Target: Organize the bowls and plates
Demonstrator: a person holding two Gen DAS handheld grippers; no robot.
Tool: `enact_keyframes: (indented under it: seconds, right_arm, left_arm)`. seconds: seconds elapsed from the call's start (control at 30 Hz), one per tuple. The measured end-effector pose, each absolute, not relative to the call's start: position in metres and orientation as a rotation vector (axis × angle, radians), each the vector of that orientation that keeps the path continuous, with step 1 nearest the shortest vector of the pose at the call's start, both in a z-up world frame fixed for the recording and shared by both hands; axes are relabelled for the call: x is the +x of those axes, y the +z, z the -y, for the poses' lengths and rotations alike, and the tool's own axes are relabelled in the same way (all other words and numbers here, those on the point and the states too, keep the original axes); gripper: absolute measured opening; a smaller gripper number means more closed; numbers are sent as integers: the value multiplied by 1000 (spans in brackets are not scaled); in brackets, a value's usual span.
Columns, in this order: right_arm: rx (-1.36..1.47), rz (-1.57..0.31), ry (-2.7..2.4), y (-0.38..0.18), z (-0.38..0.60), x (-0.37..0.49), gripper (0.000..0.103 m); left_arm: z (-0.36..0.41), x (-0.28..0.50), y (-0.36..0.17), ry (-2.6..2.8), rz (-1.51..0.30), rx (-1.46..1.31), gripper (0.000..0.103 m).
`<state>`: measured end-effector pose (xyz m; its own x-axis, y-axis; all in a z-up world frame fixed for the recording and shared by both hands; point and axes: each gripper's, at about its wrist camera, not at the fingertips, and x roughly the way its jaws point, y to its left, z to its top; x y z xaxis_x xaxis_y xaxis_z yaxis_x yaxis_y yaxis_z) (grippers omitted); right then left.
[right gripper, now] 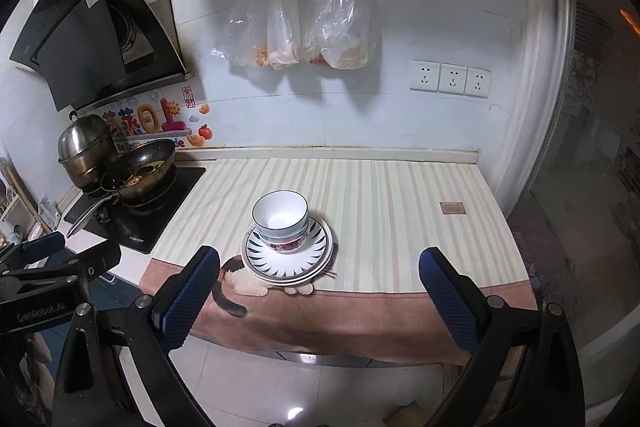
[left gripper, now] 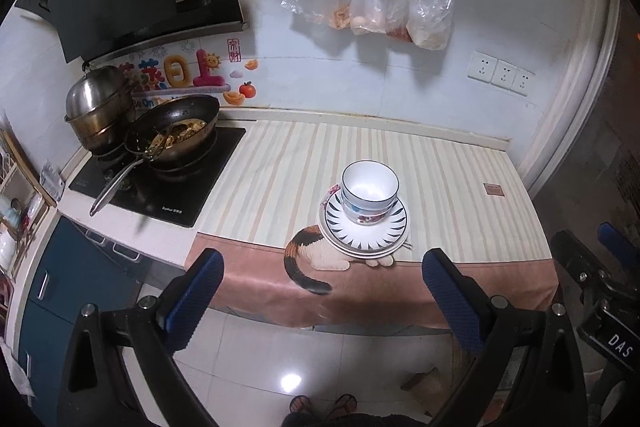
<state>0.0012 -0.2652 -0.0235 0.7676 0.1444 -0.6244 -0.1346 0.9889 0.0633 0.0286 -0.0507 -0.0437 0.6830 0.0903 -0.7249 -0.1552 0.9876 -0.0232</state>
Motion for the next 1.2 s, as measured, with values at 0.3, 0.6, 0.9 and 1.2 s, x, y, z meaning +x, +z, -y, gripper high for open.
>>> enact_keyframes:
  seconds: [0.3, 0.6, 0.9, 1.2]
  right_arm:
    - [17, -689, 134, -24, 265, -5, 102]
    - [4, -666, 126, -17, 258, -7, 102]
    - [-2, -656, 115, -13, 258, -9, 102]
    - [-2, -652, 101, -11, 256, -11, 102]
  left_arm:
    - [48, 20, -39, 133, -790, -75, 102]
    - [43, 16, -37, 105, -785, -56, 102]
    - [35, 12, -34, 91, -768, -56, 102]
    - [32, 12, -33, 86, -772, -63, 102]
